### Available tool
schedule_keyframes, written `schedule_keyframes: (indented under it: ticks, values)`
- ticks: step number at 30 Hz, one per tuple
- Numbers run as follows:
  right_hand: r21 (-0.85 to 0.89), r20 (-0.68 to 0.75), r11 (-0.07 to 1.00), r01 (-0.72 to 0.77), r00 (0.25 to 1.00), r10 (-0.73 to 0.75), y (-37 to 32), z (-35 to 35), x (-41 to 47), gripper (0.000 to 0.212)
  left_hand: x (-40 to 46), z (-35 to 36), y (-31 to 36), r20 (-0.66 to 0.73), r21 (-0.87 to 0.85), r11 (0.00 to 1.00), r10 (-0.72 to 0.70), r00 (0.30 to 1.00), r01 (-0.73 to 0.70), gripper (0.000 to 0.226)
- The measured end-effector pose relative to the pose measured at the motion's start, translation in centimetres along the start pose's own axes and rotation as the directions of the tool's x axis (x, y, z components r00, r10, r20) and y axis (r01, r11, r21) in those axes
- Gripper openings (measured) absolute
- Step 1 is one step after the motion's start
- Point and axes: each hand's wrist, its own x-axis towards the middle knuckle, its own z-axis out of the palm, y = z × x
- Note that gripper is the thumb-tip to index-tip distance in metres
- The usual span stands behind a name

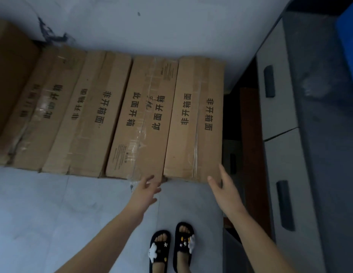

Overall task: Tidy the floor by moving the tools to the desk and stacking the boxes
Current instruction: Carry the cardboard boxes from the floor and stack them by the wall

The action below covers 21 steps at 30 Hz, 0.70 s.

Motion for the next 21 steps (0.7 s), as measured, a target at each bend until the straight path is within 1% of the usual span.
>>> schedule_keyframes:
  ticks: [3,6,10,11,14,16,19,21]
  values:
    - [-0.086,0.095,0.989,0.124,0.989,-0.116,-4.0,-1.4,-7.2,0.064,-7.0,-2.3,2.3,0.037,0.16,0.966,0.198,0.98,-0.201,0.031]
    - [-0.168,0.159,0.949,0.265,0.958,-0.239,-6.9,-2.9,-13.8,0.063,-14.0,-4.0,3.4,0.097,0.219,0.897,0.372,0.923,-0.384,0.03]
    - [-0.226,0.179,0.905,0.361,0.928,-0.325,-8.3,-4.9,-21.4,0.059,-22.6,-5.6,3.2,0.185,0.266,0.789,0.522,0.833,-0.554,0.036]
    - [-0.22,0.172,0.898,0.38,0.922,-0.348,-8.4,-5.3,-22.9,0.059,-24.4,-5.9,2.9,0.196,0.291,0.758,0.549,0.812,-0.583,0.038]
    - [-0.171,0.149,0.897,0.407,0.911,-0.385,-8.3,-6.2,-27.3,0.069,-28.7,-6.7,1.6,0.21,0.351,0.669,0.626,0.751,-0.655,0.045]
    - [-0.12,0.118,0.9,0.419,0.906,-0.407,-7.9,-6.4,-29.6,0.073,-30.6,-7.1,0.5,0.21,0.354,0.626,0.671,0.711,-0.695,0.039]
    - [-0.064,0.013,0.904,0.423,0.906,-0.423,-6.9,-5.8,-32.0,0.075,-32.0,-7.7,-0.7,0.204,0.327,0.623,0.688,0.697,-0.71,0.047]
    - [-0.044,-0.08,0.914,0.404,0.91,-0.407,-5.8,-4.9,-33.2,0.076,-31.9,-8.2,-1.4,0.221,0.317,0.624,0.684,0.695,-0.714,0.046]
